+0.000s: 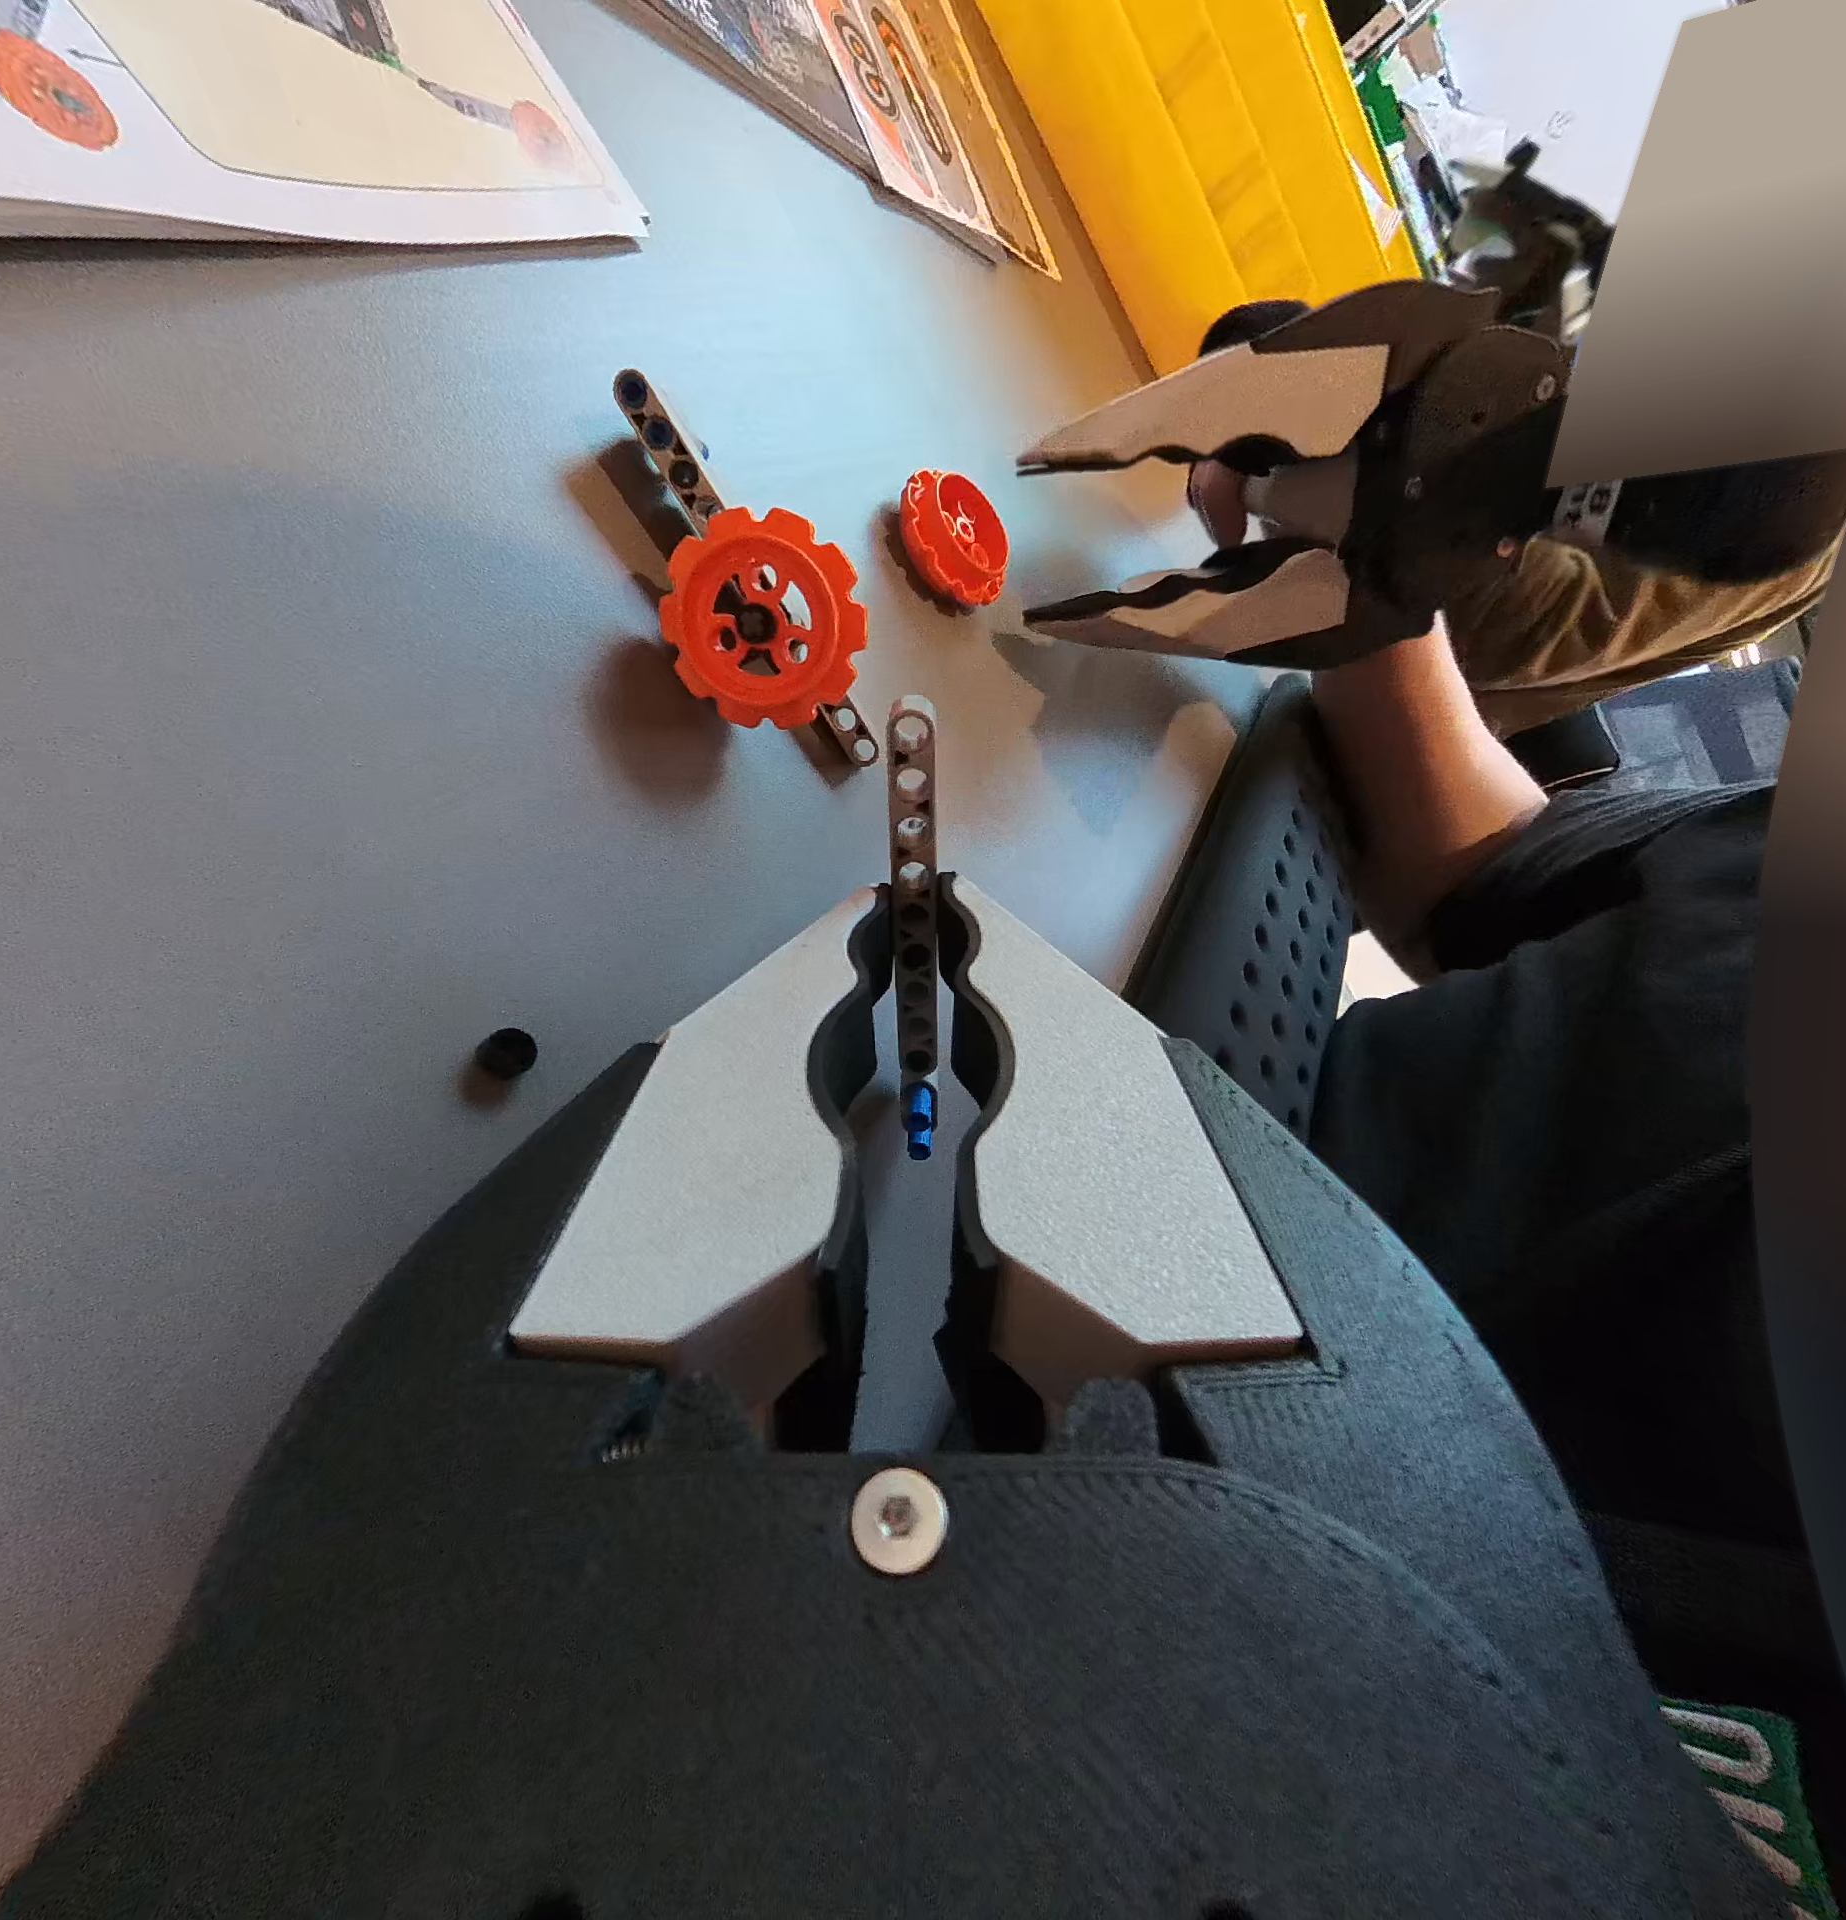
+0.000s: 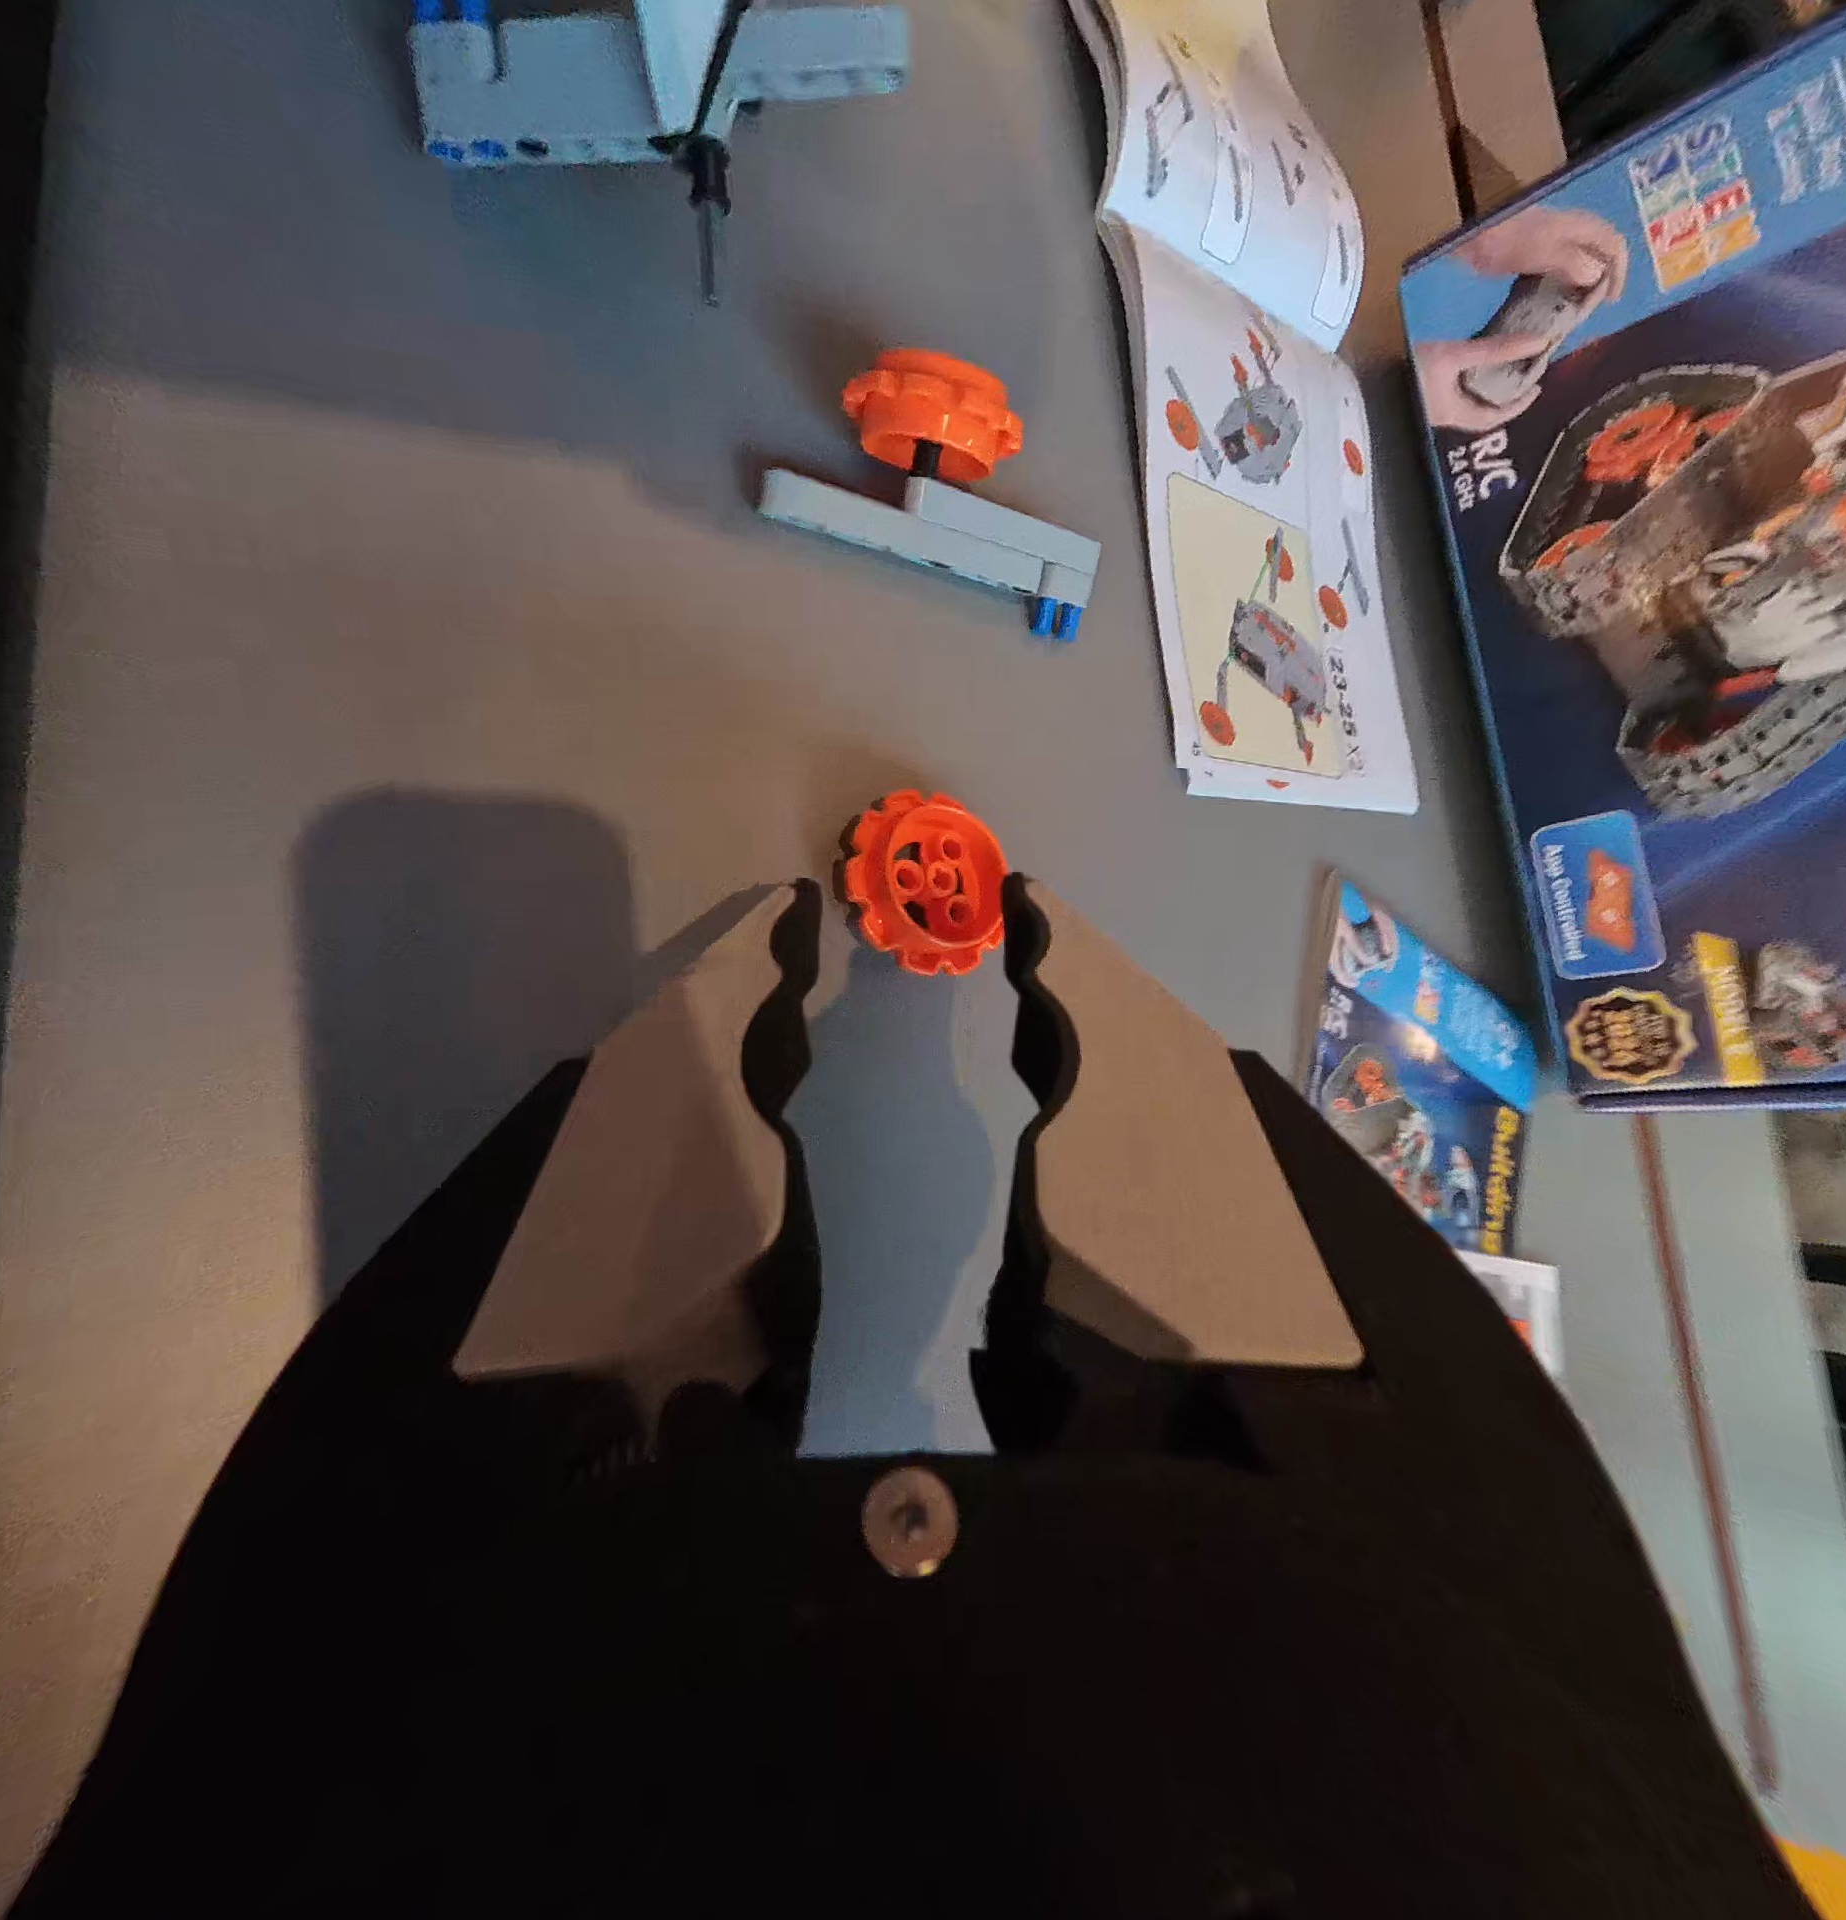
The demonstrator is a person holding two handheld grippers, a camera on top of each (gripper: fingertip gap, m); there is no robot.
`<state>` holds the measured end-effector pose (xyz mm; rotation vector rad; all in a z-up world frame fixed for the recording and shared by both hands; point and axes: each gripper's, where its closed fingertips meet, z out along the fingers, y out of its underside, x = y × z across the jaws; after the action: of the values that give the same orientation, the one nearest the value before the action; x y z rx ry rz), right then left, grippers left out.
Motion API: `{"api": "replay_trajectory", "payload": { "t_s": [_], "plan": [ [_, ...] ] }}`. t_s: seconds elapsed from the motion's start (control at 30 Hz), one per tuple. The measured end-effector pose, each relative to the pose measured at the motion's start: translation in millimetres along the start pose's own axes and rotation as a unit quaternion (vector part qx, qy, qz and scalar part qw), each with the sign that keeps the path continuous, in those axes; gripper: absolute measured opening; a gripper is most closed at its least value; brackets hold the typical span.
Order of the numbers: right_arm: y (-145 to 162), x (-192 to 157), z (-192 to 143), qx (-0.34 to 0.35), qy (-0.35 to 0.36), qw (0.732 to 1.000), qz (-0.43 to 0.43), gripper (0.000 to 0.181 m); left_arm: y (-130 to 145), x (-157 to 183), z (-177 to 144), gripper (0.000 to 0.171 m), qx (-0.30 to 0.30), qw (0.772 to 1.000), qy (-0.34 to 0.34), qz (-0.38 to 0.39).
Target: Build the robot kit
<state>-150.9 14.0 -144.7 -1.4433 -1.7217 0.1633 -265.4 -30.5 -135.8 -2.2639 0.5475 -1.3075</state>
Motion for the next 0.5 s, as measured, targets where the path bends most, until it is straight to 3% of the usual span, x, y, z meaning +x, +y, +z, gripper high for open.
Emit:
{"api": "replay_trajectory", "payload": {
  "t_s": [0.1,0.5],
  "plan": [
    [10.1,-2.2,2.9,-0.033,0.010,0.998,-0.048,0.028,0.4,0.8,0.2,0.006,-0.001,1.000,-0.002,0.005],
    [7.4,-2.1,7.2,-0.031,0.025,0.991,-0.125,0.019,1.3,2.5,0.3,0.006,-0.003,1.000,0.005,0.003]
  ]
}}
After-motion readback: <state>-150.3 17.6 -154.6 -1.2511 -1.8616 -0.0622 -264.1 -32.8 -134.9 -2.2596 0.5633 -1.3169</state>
